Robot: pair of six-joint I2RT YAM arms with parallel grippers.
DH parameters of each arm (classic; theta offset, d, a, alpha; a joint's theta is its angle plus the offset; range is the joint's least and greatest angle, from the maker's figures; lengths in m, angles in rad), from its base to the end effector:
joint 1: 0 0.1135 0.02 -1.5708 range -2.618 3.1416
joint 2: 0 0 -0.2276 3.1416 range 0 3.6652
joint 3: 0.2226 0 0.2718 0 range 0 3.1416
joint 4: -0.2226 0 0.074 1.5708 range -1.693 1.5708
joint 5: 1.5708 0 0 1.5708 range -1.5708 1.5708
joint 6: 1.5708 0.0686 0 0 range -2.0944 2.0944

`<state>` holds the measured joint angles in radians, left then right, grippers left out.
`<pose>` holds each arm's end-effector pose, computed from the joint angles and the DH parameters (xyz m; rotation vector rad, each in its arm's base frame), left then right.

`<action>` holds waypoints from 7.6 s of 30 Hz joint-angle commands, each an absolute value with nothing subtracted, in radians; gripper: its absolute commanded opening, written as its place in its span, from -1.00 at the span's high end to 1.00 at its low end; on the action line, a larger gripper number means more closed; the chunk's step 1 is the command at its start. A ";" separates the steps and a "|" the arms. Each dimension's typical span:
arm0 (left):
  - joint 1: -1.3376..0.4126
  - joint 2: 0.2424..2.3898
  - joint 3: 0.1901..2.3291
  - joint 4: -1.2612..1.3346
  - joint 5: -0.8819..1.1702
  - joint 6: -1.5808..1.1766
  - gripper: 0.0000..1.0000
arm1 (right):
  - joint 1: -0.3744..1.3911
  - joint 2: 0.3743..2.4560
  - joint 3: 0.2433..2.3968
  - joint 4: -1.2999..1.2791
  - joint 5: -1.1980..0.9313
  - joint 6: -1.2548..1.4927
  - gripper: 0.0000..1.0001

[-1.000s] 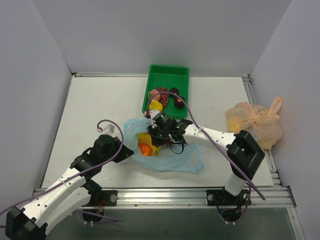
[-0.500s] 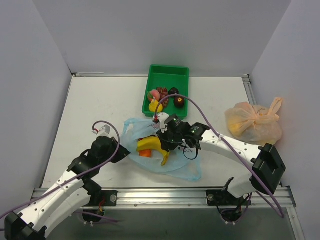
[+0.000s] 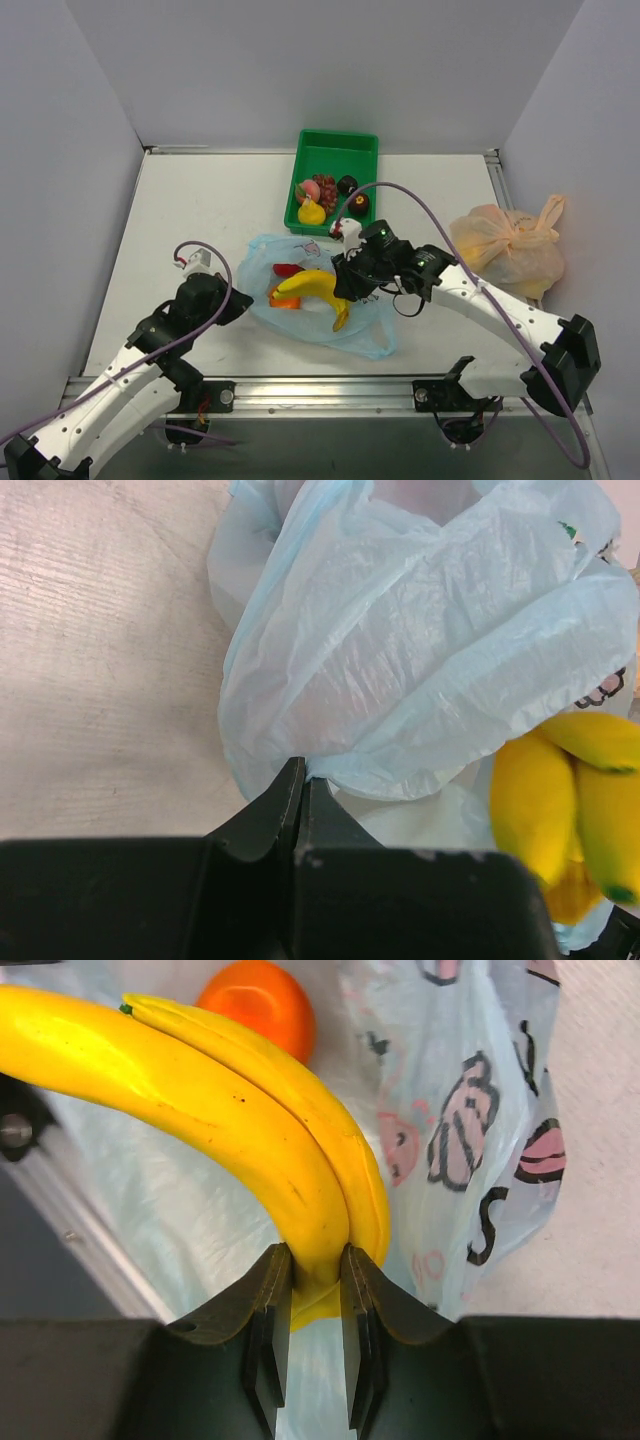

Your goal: Untie the knot of the plastic bag and take out the fruit

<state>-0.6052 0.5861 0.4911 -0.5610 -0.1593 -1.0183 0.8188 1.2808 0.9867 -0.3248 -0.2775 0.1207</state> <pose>0.1808 -0.1118 0.1875 -0.5629 2.2436 -0.6984 0.2186 0.2612 0.2310 -0.9346 2.0877 0.8164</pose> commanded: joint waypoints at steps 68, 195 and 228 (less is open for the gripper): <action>-0.592 0.652 0.537 -0.549 -0.025 -0.942 1.00 | 0.848 1.371 1.212 -0.212 -0.204 0.199 -0.39; -0.604 0.799 0.661 -0.571 0.083 -0.876 1.00 | 0.838 1.753 1.195 -0.167 0.113 0.064 -1.00; -0.606 0.784 0.627 -0.595 0.008 -0.873 1.00 | 0.831 1.385 0.997 0.005 -0.330 0.176 0.87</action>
